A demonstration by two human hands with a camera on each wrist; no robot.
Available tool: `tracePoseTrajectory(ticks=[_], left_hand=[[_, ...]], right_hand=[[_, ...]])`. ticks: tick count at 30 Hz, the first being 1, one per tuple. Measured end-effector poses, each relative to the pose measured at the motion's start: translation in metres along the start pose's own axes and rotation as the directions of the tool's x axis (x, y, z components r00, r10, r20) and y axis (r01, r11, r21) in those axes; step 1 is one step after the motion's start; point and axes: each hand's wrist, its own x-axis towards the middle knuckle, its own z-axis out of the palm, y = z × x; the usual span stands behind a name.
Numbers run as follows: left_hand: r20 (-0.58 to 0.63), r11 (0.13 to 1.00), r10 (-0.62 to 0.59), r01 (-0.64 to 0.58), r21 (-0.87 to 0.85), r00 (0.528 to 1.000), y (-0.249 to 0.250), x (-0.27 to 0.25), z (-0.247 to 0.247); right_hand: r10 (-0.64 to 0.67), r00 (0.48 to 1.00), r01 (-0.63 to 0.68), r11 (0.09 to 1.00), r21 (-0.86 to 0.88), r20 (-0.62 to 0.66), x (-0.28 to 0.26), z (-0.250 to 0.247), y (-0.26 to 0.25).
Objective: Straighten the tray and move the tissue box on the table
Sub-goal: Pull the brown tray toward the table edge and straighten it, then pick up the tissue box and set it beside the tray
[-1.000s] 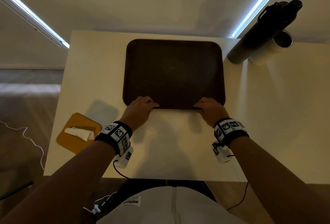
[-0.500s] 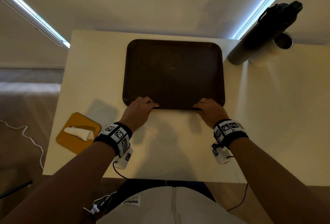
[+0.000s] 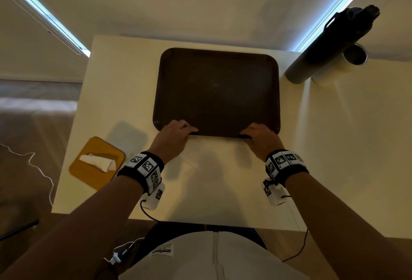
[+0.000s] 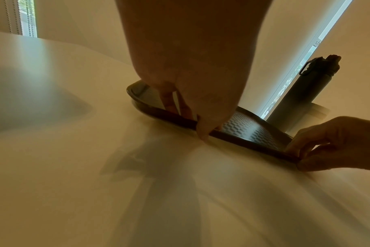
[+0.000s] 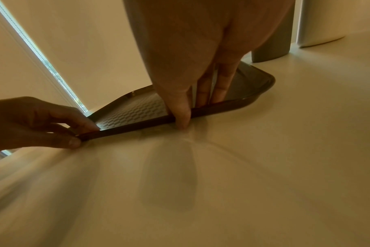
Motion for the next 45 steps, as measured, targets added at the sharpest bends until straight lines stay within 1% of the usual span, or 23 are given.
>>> tracePoseTrajectory(ticks=[2,3,6,9,13,16,17,19,21,24,26,28,31,34,36,39,41,45], left_hand=[[0.001,1.0,0.004,-0.004,0.006,1.0,0.003,-0.005,-0.006],[-0.021,1.0,0.008,-0.007,0.005,1.0,0.005,-0.009,-0.011],[-0.16,1.0,-0.007,0.003,-0.026,0.987,0.01,-0.032,-0.032],[-0.299,0.997,-0.076,0.065,-0.048,0.951,0.007,-0.073,-0.055],[-0.418,0.98,-0.199,0.176,-0.094,0.886,-0.017,-0.141,-0.082],[-0.424,0.934,-0.354,0.289,-0.211,0.834,-0.054,-0.191,-0.089],[-0.408,0.913,-0.4,0.319,-0.253,0.821,-0.069,-0.205,-0.089],[-0.38,0.89,-0.442,0.344,-0.299,0.813,-0.098,-0.229,-0.083],[-0.319,0.872,-0.462,0.357,-0.336,0.828,-0.124,-0.244,-0.076],[-0.146,0.825,-0.474,0.38,-0.418,0.868,-0.155,-0.254,-0.066],[-0.058,0.805,-0.444,0.37,-0.465,0.894,-0.168,-0.254,-0.063],[-0.014,0.794,-0.403,0.342,-0.503,0.915,-0.175,-0.251,-0.063],[0.01,0.785,-0.344,0.293,-0.545,0.939,-0.181,-0.247,-0.062],[0.03,0.806,-0.272,0.244,-0.539,0.962,-0.186,-0.245,-0.062],[0.036,0.807,-0.249,0.228,-0.544,0.968,-0.189,-0.243,-0.063],[0.038,0.796,-0.248,0.226,-0.562,0.968,-0.191,-0.242,-0.067],[0.042,0.799,-0.249,0.23,-0.556,0.968,-0.192,-0.24,-0.069],[-0.003,0.821,-0.224,0.187,-0.539,0.975,-0.197,-0.223,-0.081]], right_hand=[[-0.004,1.0,0.004,1.0,-0.009,0.017,0.001,-0.002,-0.001],[-0.021,1.0,0.021,1.0,-0.016,0.009,0.001,-0.004,-0.002],[-0.126,0.991,0.126,0.992,0.002,-0.048,0.005,-0.007,-0.015],[-0.28,0.958,0.282,0.958,0.041,-0.06,0.011,-0.008,-0.048],[-0.419,0.908,0.406,0.891,0.202,0.025,0.015,-0.003,-0.117],[-0.508,0.858,0.452,0.816,0.36,0.074,0.017,0.008,-0.174],[-0.522,0.849,0.455,0.802,0.387,0.084,0.018,0.013,-0.191],[-0.526,0.846,0.453,0.796,0.401,0.087,0.019,0.024,-0.225],[-0.493,0.864,0.416,0.812,0.41,0.099,0.022,0.038,-0.253],[-0.417,0.899,0.322,0.838,0.44,0.135,0.023,0.06,-0.284],[-0.347,0.924,0.242,0.853,0.462,0.158,0.023,0.072,-0.297],[-0.266,0.947,0.156,0.872,0.464,0.18,0.021,0.083,-0.306],[-0.177,0.964,0.071,0.89,0.45,0.198,0.018,0.094,-0.313],[-0.13,0.97,0.02,0.887,0.462,0.208,0.015,0.097,-0.317],[-0.108,0.97,-0.006,0.883,0.47,0.216,0.015,0.097,-0.318],[-0.1,0.969,-0.02,0.881,0.472,0.228,0.015,0.095,-0.319],[-0.102,0.972,-0.013,0.878,0.479,0.214,0.016,0.092,-0.322],[-0.109,0.978,0.011,0.88,0.474,0.179,0.03,0.075,-0.323]])
